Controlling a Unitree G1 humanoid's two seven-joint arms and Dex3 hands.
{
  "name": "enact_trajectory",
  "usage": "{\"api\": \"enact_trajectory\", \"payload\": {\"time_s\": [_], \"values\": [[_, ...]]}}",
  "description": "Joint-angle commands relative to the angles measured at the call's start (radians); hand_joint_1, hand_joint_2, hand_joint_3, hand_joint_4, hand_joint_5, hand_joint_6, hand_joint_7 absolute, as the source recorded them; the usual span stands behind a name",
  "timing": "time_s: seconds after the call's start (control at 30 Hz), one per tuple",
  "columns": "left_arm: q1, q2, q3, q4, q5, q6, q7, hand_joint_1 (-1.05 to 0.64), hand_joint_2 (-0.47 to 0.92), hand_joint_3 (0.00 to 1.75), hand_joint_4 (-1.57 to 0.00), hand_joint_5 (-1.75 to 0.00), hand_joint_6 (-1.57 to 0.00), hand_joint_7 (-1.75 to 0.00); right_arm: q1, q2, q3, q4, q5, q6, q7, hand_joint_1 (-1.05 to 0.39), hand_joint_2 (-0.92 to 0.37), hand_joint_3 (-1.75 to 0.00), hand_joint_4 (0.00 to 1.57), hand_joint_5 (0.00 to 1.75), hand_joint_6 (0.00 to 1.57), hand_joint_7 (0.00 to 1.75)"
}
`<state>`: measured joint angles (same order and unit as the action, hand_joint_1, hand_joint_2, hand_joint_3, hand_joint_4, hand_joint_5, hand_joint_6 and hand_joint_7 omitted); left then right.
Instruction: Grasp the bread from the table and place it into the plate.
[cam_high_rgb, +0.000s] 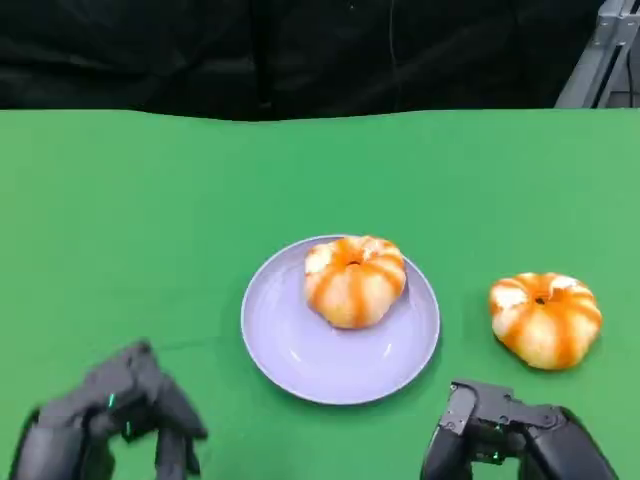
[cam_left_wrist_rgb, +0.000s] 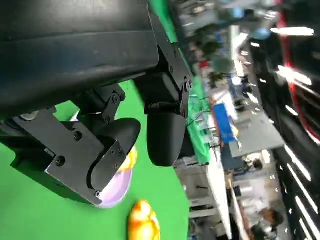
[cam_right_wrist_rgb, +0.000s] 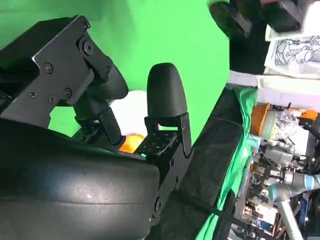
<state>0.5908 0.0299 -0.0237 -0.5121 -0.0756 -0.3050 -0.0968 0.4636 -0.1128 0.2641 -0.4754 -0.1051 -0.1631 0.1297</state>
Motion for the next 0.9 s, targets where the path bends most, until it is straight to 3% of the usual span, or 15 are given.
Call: {"api": "enact_trajectory", "payload": {"time_s": [0.03,0.37,0.9], "values": [[0.018,0.006,-0.001,0.017,-0.013,-0.031,-0.013,-0.05,0.37,1.47,-0.94,-1.75,-0.78,-1.66,0.006,-0.016,-0.019,0.005,0.023,-0.013,0.014,0.08,-0.34,-1.41,0.88,1.64,0.76,1.39],[0.043,0.01,-0.014,0.026,-0.02,-0.036,-0.024,-0.04,0.34,1.5,-0.94,-1.75,-0.8,-1.63,0.02,-0.02,-0.031,-0.001,0.029,-0.02,0.024,0.07,-0.34,-1.4,0.86,1.64,0.76,1.4],[0.05,0.007,-0.031,0.037,-0.024,-0.031,-0.025,-0.05,0.39,1.41,-0.94,-1.75,-0.82,-1.59,0.017,-0.022,-0.048,0.008,0.028,-0.038,0.034,0.02,-0.33,-1.38,0.87,1.65,0.79,1.4]]}}
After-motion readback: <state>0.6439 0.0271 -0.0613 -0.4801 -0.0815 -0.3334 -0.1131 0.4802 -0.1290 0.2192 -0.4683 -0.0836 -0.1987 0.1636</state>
